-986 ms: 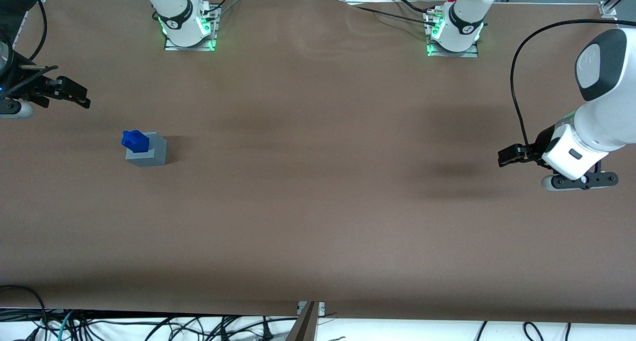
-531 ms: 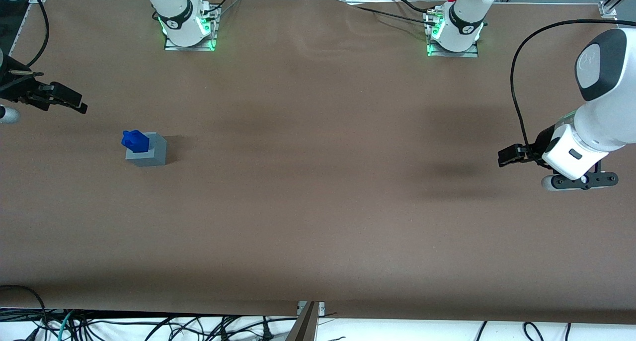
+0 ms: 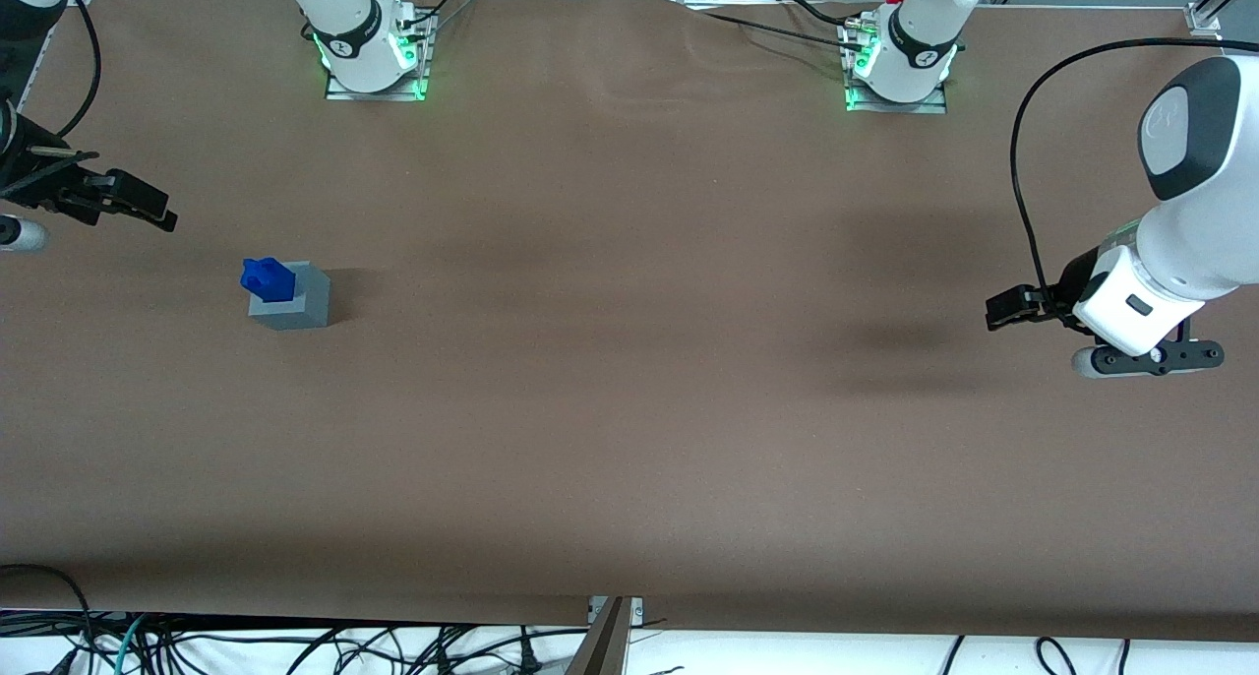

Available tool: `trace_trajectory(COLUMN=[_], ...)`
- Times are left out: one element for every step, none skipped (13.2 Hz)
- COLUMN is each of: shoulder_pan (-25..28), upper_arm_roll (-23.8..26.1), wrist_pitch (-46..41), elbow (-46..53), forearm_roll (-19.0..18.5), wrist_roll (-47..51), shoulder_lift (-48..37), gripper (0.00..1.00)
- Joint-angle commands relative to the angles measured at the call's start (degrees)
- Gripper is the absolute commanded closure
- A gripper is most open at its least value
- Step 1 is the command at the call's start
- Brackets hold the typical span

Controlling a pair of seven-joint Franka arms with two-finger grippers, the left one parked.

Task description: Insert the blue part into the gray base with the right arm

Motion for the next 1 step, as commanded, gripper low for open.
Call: trace_trajectory(shoulder_pan=[-0.4], upper_arm_roll=[0.3], wrist_pitch=[-0.7], elbow=[1.5], forearm_roll=[-0.6], wrist_roll=[0.1], shoulder_lift=[0.7], gripper=[0.01])
